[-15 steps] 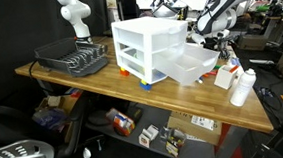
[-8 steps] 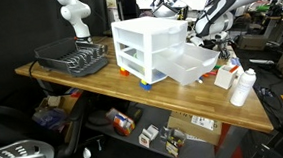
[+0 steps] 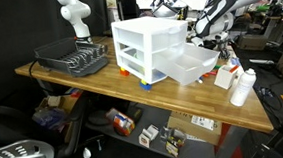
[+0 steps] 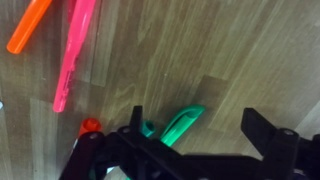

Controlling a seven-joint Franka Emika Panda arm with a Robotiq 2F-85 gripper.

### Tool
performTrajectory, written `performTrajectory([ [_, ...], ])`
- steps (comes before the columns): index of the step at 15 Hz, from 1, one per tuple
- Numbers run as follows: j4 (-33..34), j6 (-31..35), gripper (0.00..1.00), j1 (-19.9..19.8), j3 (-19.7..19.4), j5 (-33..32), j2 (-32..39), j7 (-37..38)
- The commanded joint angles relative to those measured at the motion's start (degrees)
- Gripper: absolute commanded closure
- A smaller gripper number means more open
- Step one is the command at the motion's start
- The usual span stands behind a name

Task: Put the green pen inside the white box

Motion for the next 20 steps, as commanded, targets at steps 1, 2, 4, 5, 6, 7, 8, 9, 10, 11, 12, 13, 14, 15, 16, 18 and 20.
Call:
performTrajectory([
  [1,0.4,-1.17,0.0,-1.23,0.68,-0.06,-0.11,3.09],
  [2,0.26,-1.15,0.0,-1.74,1.15,0.37,-0.27,3.16],
  [4,0.14,-1.13,0.0,-2.45,1.78,0.94,-0.36,3.39],
  [5,0.21,-1.2,0.0,-2.73,2.07,1.13,-0.33,3.52],
  [6,0.26,-1.2,0.0,-2.95,2.33,1.31,-0.26,3.68],
  [7,0.29,-1.14,0.0,-3.01,2.44,1.38,-0.23,3.9],
  [8,0.3,-0.97,0.0,-2.99,2.46,1.36,-0.16,4.17],
  [9,0.35,-0.91,0.15,-3.02,2.54,1.35,-0.11,4.45],
  [10,0.4,-0.86,0.26,-2.98,2.5,1.24,-0.04,4.8],
  [11,0.45,-0.87,0.32,-2.99,2.53,1.22,-0.01,5.08],
  [12,0.48,-0.86,0.41,-3.01,2.53,1.18,0.02,5.35],
  [13,0.51,-0.88,0.47,-3.06,2.52,1.16,0.04,5.56],
  [14,0.54,-0.89,0.55,-3.1,2.51,1.13,0.07,5.75],
  [15,0.58,-0.92,0.61,-3.13,2.48,1.07,0.11,5.86],
  [16,0.66,-0.89,0.68,-3.19,2.47,1.05,0.11,5.92],
  [18,0.85,-0.8,0.82,-3.28,2.45,1.0,0.11,6.06],
  [20,0.97,-0.79,0.96,-3.5,2.66,1.1,0.11,5.8],
])
